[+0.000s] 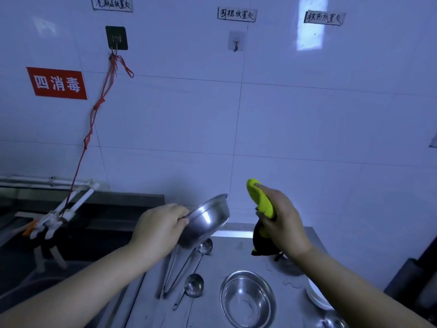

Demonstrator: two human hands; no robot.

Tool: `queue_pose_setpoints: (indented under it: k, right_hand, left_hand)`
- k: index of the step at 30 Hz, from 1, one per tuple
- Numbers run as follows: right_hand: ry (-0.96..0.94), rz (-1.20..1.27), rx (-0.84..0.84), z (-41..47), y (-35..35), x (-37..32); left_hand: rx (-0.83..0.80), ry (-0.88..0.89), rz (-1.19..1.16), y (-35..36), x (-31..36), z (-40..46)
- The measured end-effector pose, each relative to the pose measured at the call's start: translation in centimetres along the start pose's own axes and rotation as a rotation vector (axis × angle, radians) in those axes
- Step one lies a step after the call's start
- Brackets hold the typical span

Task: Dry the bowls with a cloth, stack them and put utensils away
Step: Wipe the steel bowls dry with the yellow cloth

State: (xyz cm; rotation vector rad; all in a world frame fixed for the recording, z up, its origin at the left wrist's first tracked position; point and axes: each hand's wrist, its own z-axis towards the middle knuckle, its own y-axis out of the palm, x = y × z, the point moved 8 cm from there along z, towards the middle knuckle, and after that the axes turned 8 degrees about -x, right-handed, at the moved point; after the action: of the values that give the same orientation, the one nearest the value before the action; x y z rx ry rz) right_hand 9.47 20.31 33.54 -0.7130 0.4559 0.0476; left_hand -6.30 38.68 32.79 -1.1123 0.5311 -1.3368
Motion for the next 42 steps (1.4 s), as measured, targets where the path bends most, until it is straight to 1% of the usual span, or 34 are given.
queue_pose_setpoints:
  k: [1, 2, 3, 6, 8, 10, 11, 14, 18, 19, 20, 21, 24, 25, 28, 31, 33, 35, 37, 40, 42]
  right_hand:
    - [0.054, 0.029, -0.029, 0.2, 0.5, 0.4]
    - [0.074, 0.038, -0.084, 0.4, 1.4, 0.3]
    - [0.071, 0.029, -0.147, 0.5, 2.5, 0.1]
    - [0.076, 0.05, -0.301, 0.3, 5.3, -1.3]
    - [0.004, 0.02, -0.328, -0.4, 6.4, -3.1]
    - [-0.078, -0.043, -0.335, -1.5, 7.4, -4.7]
    - [-0.071, -0.026, -0.332, -1.8, 7.5, -4.8]
    - [0.001, 0.127, -0.277, -0.7, 6.9, -3.8]
    - [0.27, 0.317, -0.245, 2.0, 6.1, -0.5]
    - [0.304, 0.322, -0.241, 2.2, 6.2, -0.2]
    - [0.294, 0.29, -0.241, 2.2, 6.2, -0.7]
    - [0.239, 0.229, -0.231, 2.2, 6.1, -1.8]
    - [-0.084, 0.041, -0.164, 0.8, 6.5, -5.9]
    - [-0.14, -0.003, -0.139, 0.1, 6.9, -6.4]
    - [-0.2, -0.067, -0.044, -2.2, 7.2, -6.4]
    - [-0.312, -0.197, -0.01, -5.5, 8.0, -5.5]
    - [-0.298, -0.225, 0.001, -6.5, 7.9, -4.3]
    - [-0.231, -0.187, 0.057, -6.1, 6.6, -3.9]
    - [-0.202, -0.189, 0.089, -4.8, 5.7, -5.1]
    - [-0.224, -0.288, 0.095, -3.1, 5.7, -7.9]
    - [-0.245, -0.315, 0.07, -3.0, 6.1, -8.4]
  left_hand:
    - [-0.045, -0.143, -0.161, 0.8, -0.9, -0.1]
    - [-0.08, -0.231, -0.322, 1.7, -1.1, -0.2]
    - [-0.103, -0.275, -0.45, 2.5, -0.9, -0.3]
    - [-0.09, -0.356, -0.725, 3.4, 0.3, -0.4]
    - [-0.093, -0.415, -0.897, 3.9, 0.7, -0.6]
    - [-0.163, -0.423, -1.068, 4.4, 1.4, -1.0]
    - [-0.196, -0.42, -1.124, 4.5, 1.8, -1.1]
    - [-0.234, -0.385, -1.168, 4.0, 2.8, -1.5]
    - [-0.227, -0.345, -1.145, 3.5, 3.6, -1.2]
    - [-0.214, -0.345, -1.145, 3.4, 3.6, -1.1]
    - [-0.19, -0.354, -1.164, 3.3, 3.4, -0.9]
    - [-0.158, -0.376, -1.199, 3.3, 3.0, -0.7]
    - [-0.057, -0.474, -1.302, 3.5, 1.4, -0.4]
    - [-0.036, -0.496, -1.317, 3.7, 1.0, -0.5]
    - [0.021, -0.573, -1.382, 4.1, 0.8, -1.1]
    - [0.156, -0.67, -1.542, 3.5, 0.3, -1.4]
    - [0.204, -0.662, -1.607, 2.8, -0.1, -0.8]
    - [0.199, -0.637, -1.618, 2.6, 0.1, -0.6]
    - [0.181, -0.625, -1.62, 2.9, 1.0, -0.5]
    - [0.145, -0.6, -1.691, 3.5, 2.8, -0.2]
    - [0.151, -0.59, -1.739, 3.5, 3.0, -0.1]
